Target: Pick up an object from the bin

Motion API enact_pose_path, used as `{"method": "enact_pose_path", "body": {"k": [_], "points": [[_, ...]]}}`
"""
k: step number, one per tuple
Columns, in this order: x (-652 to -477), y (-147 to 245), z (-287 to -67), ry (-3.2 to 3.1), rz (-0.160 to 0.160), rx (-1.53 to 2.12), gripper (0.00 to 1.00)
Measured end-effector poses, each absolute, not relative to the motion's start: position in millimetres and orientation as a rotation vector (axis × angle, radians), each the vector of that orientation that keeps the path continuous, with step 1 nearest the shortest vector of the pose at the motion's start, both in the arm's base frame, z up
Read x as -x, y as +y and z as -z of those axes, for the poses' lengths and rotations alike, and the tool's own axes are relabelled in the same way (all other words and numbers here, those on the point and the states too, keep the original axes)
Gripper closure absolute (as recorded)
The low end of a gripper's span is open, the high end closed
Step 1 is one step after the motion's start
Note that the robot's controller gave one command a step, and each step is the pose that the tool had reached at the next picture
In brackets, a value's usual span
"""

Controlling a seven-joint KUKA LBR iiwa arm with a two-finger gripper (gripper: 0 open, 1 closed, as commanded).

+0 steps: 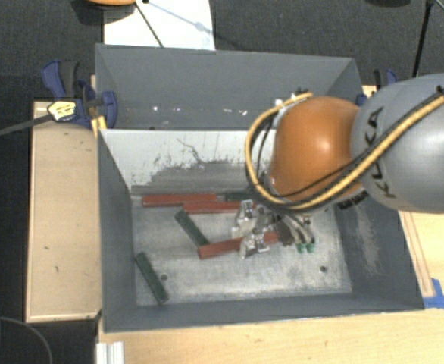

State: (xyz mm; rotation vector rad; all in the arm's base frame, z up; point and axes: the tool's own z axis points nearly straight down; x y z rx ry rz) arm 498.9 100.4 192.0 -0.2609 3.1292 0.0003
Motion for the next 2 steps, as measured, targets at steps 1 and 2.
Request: {"method": "enact_pose_path", "body": {"k": [1, 2], "points": [[-498.9, 100.4, -192.0, 3.129, 0.0, 0.262, 1.0], [-498.1, 87.5, -221.5, 3.117, -0.001, 0.417, 1.0]]}}
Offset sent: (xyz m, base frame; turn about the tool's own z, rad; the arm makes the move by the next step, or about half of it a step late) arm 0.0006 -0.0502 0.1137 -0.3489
